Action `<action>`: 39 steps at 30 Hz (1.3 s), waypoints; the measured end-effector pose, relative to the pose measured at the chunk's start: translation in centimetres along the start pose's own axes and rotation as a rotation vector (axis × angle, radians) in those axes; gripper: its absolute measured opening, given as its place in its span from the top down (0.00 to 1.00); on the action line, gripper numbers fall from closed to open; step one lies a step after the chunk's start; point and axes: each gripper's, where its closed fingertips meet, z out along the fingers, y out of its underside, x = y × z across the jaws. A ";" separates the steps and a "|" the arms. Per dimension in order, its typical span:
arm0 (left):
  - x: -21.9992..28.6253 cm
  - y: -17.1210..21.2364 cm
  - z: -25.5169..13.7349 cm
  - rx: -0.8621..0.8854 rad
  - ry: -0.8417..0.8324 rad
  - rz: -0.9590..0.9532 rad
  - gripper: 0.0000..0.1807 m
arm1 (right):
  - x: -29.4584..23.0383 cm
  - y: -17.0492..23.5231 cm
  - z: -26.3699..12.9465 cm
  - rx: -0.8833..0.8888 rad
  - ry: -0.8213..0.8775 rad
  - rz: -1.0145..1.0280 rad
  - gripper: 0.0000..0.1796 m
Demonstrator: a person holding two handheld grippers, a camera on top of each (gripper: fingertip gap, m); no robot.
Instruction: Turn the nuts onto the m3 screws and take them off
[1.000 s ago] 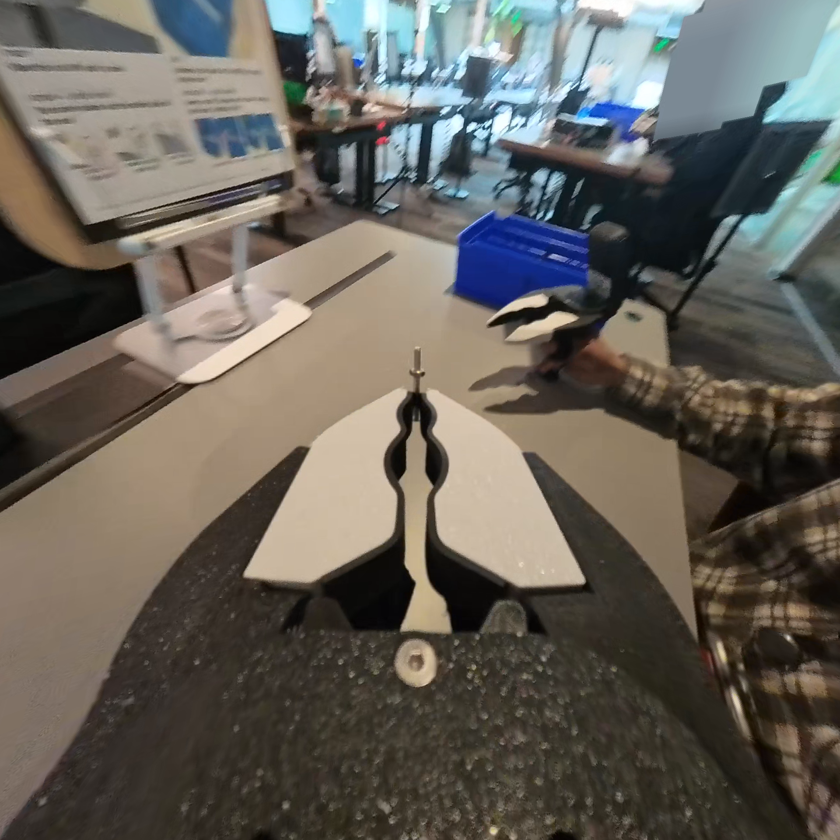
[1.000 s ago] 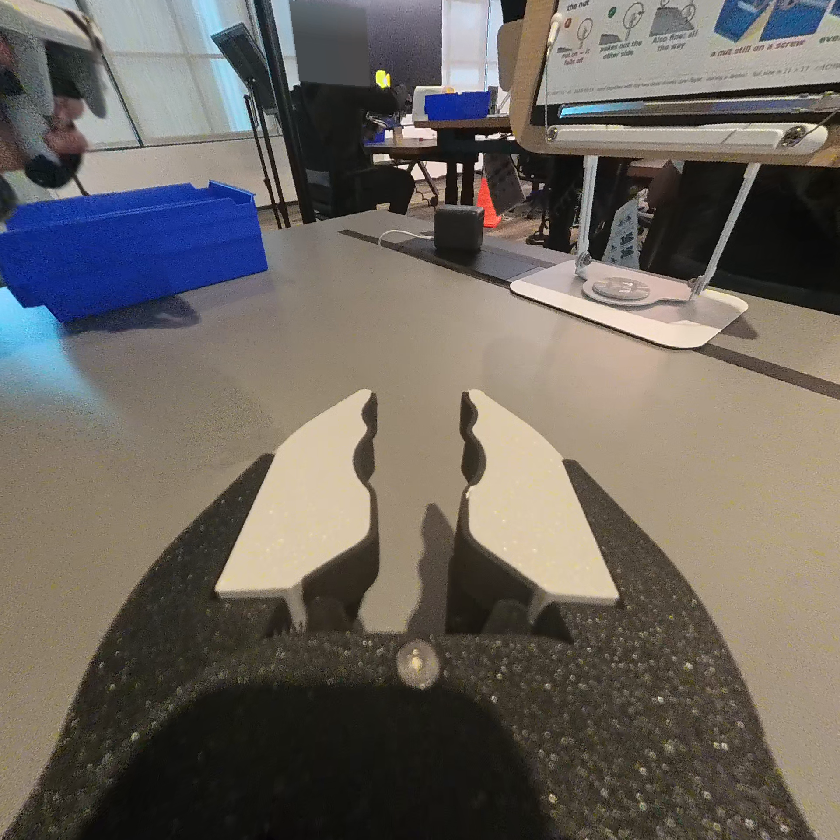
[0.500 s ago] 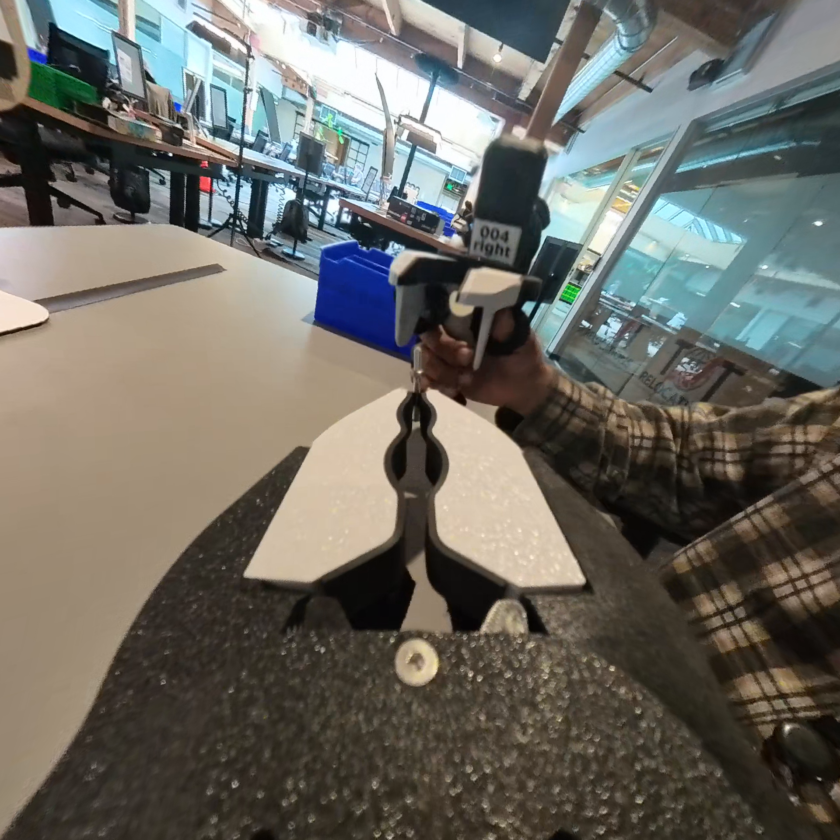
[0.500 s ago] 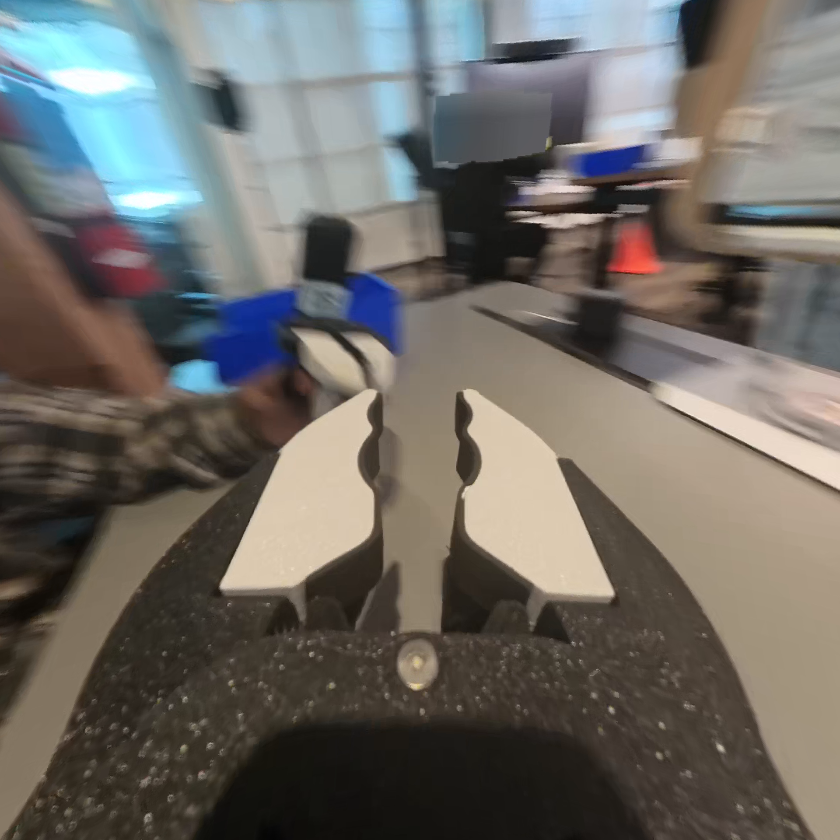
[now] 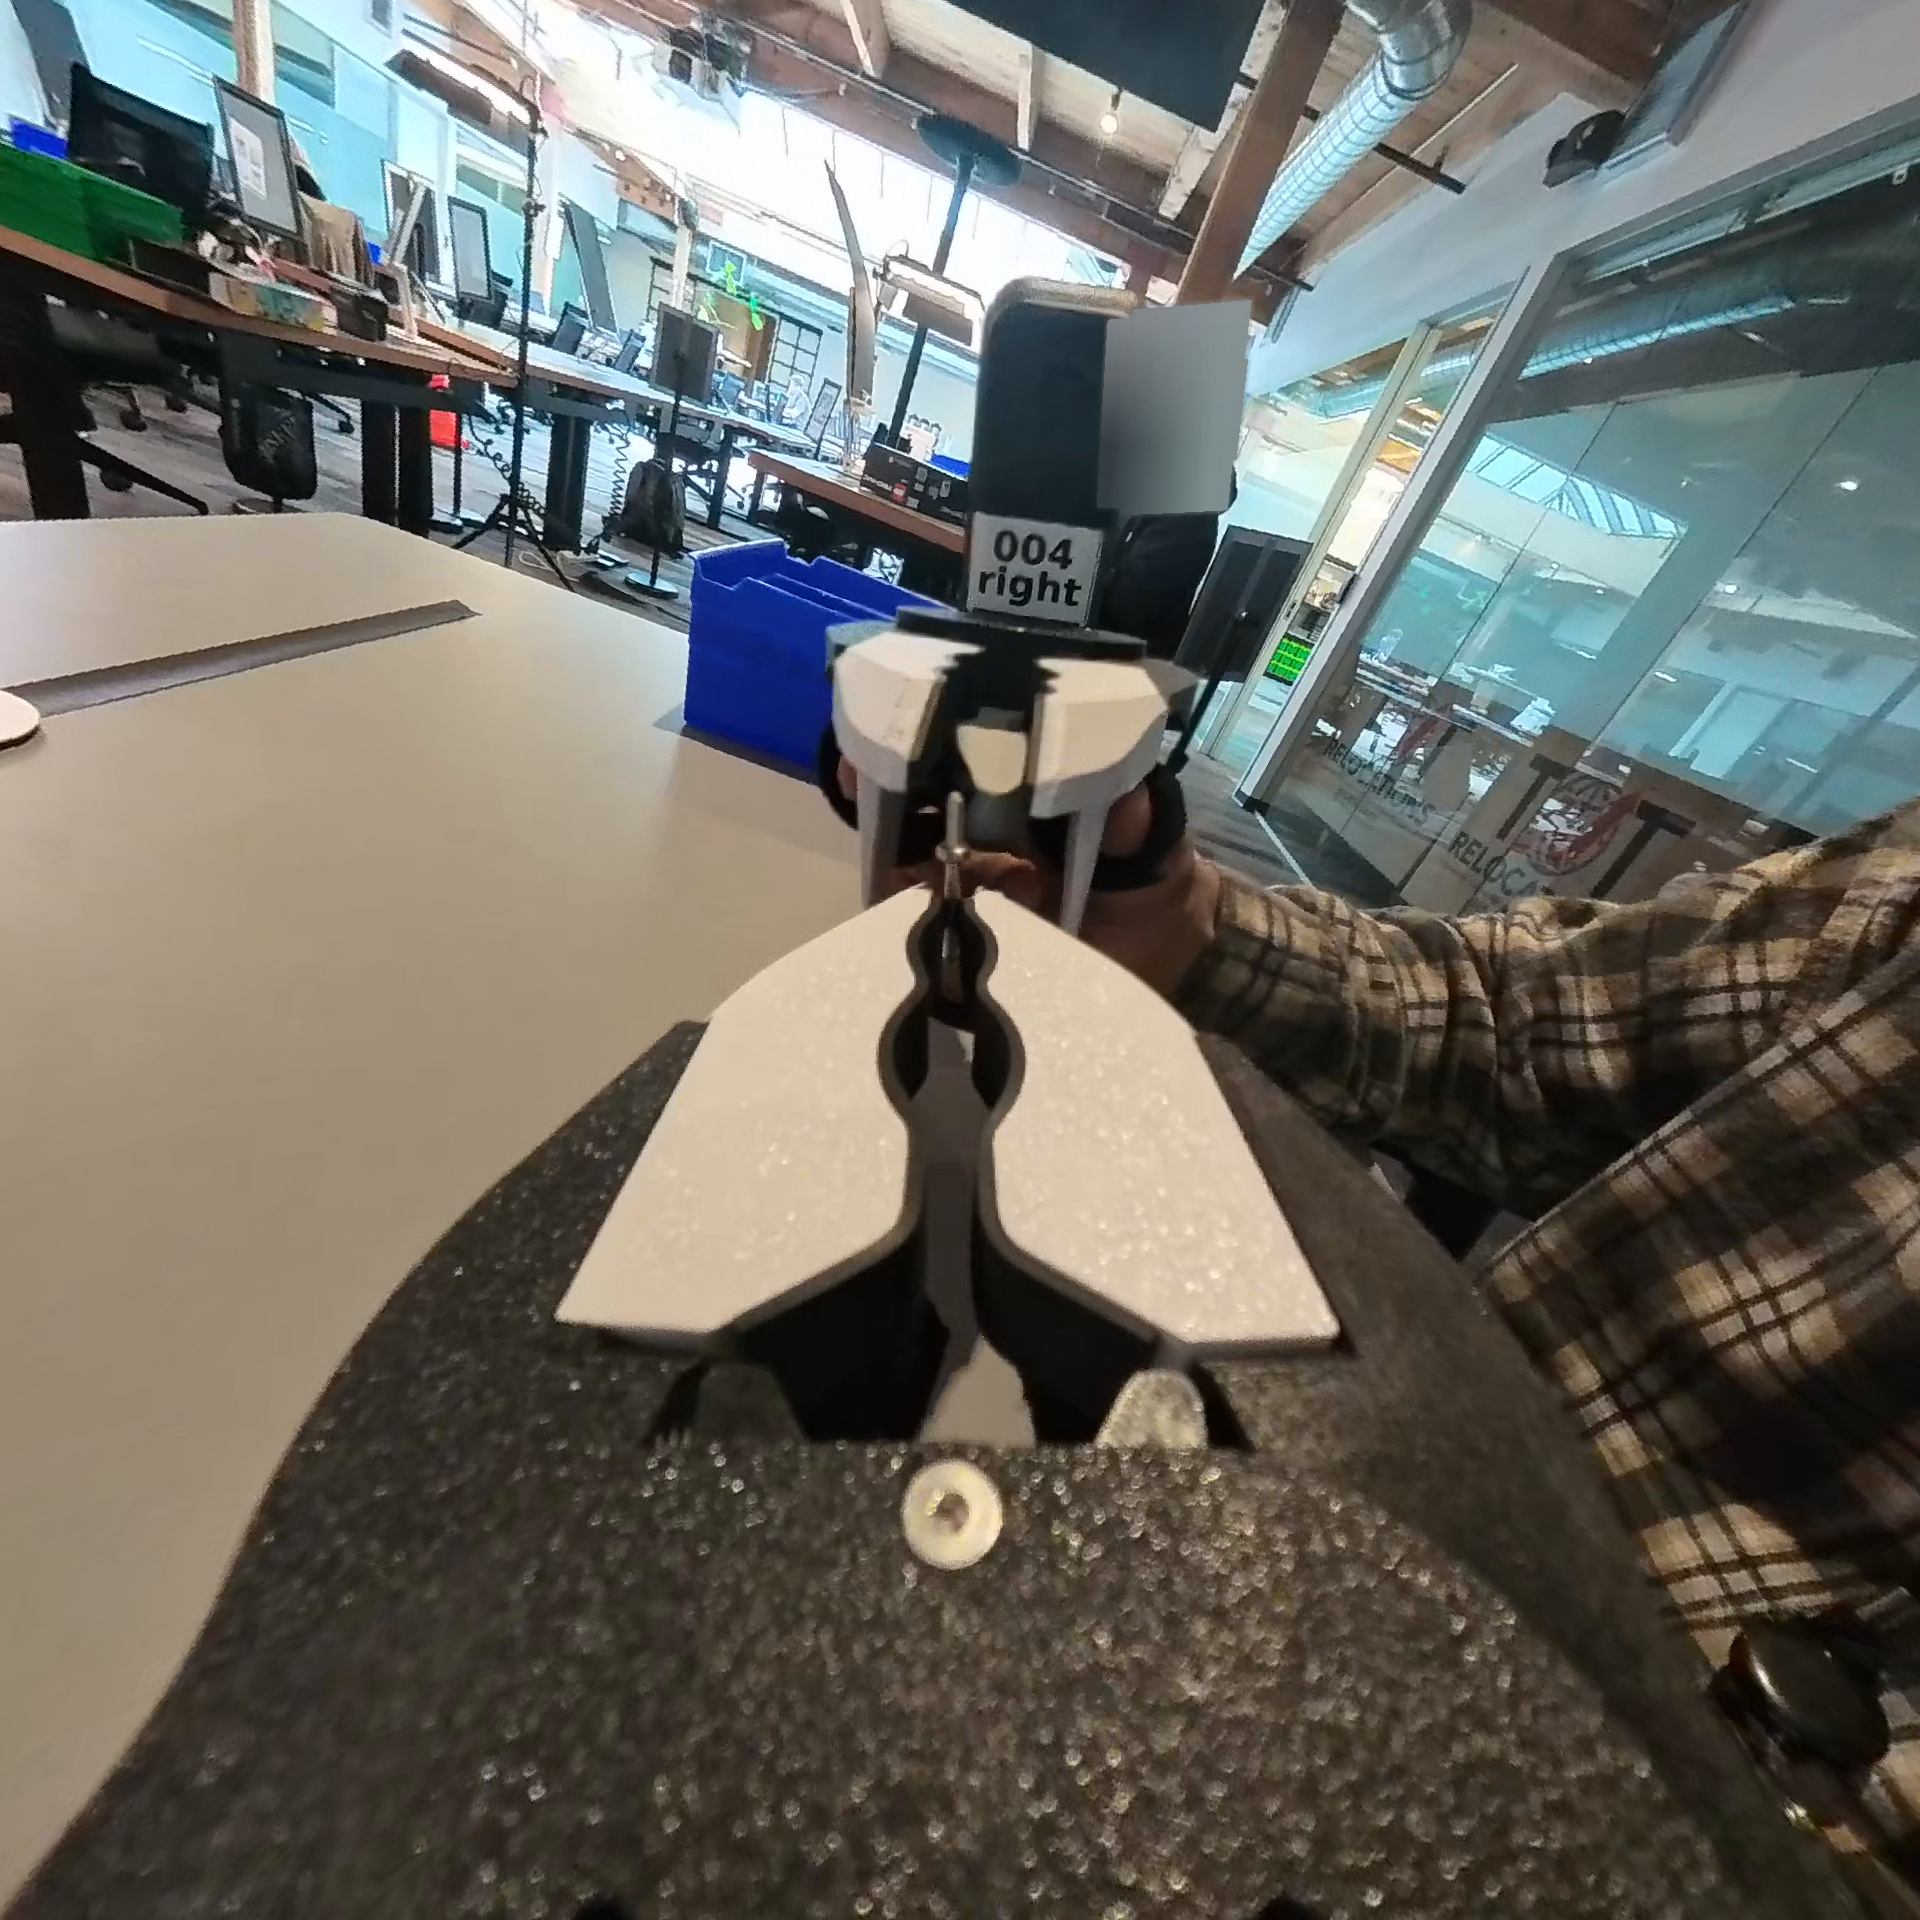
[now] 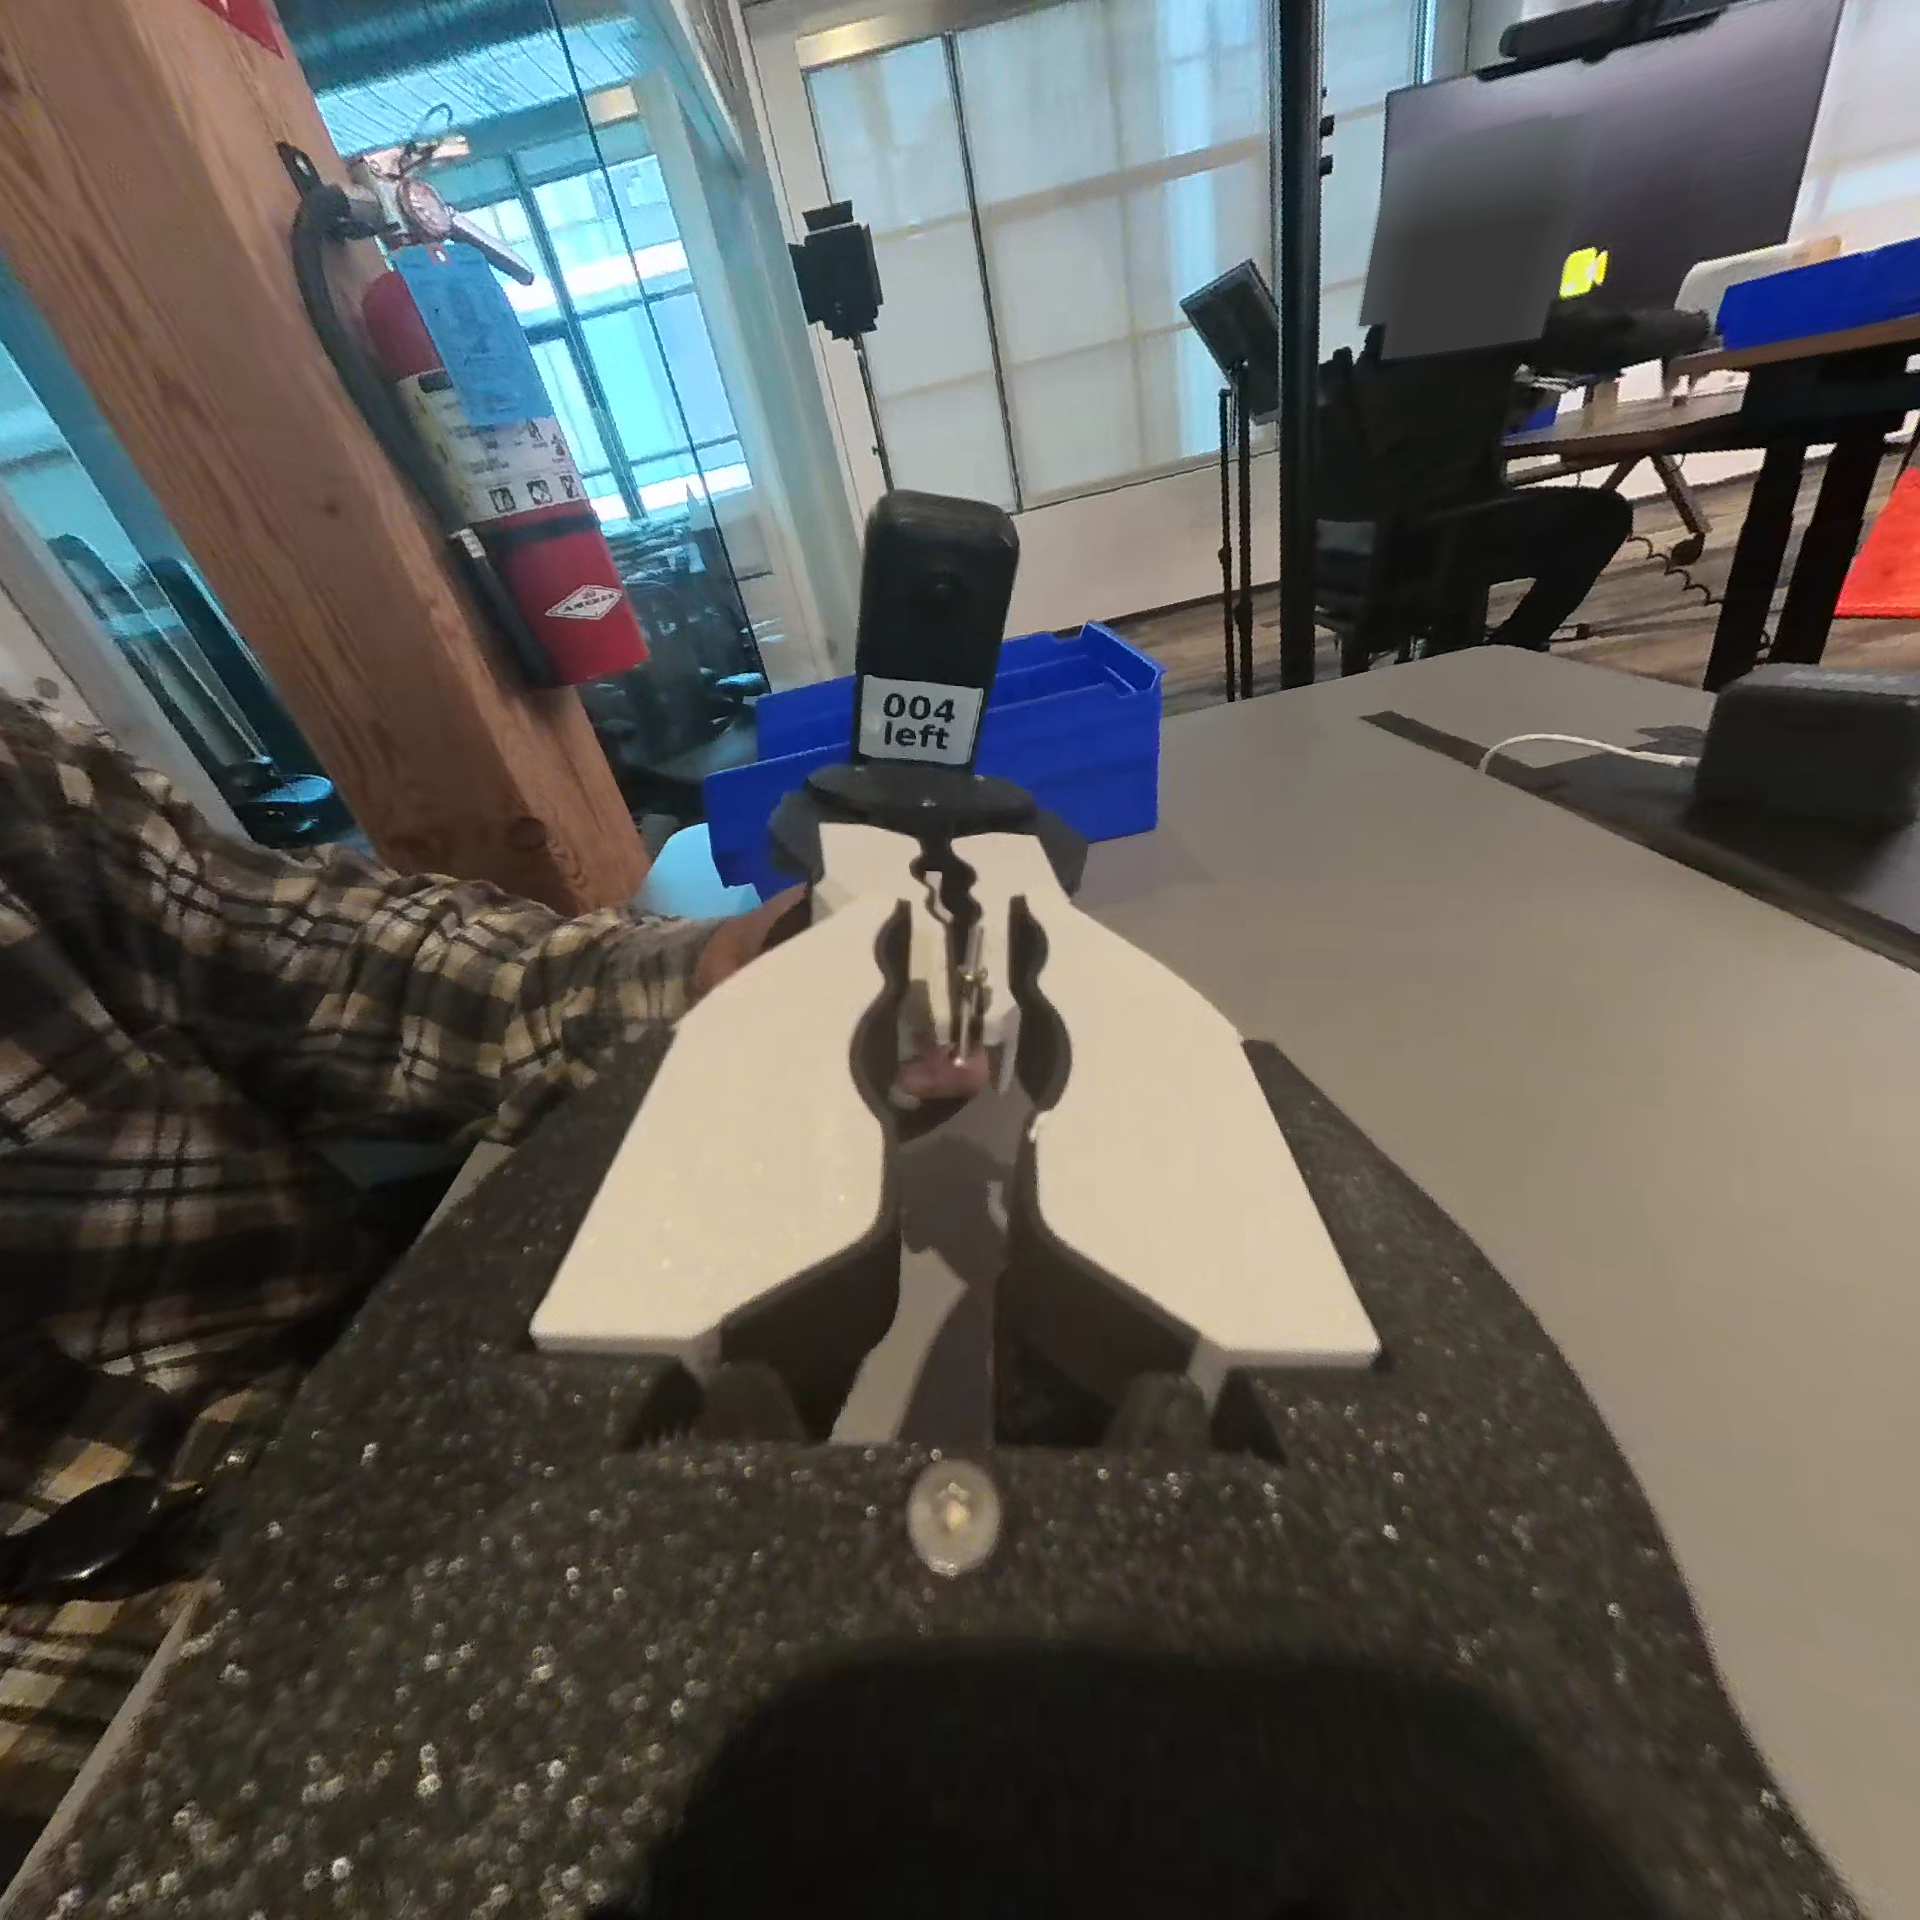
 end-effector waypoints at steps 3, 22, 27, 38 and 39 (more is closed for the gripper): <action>0.2 0.1 0.1 -0.006 0.006 0.007 0.99 | 0.1 0.4 0.0 -0.016 0.002 0.007 0.91; 0.6 1.1 0.8 -0.061 0.033 0.031 0.88 | -0.8 0.8 0.1 -0.058 -0.048 0.021 0.99; 1.0 2.1 1.5 -0.112 0.032 0.075 0.87 | -0.8 0.5 -0.2 -0.045 -0.047 0.029 0.99; 1.6 1.4 1.3 -0.082 0.048 0.104 0.93 | -1.0 0.7 -0.4 -0.063 -0.060 0.032 0.99; 1.6 1.4 1.3 -0.081 0.049 0.104 0.94 | -1.0 0.7 -0.3 -0.061 -0.061 0.034 0.99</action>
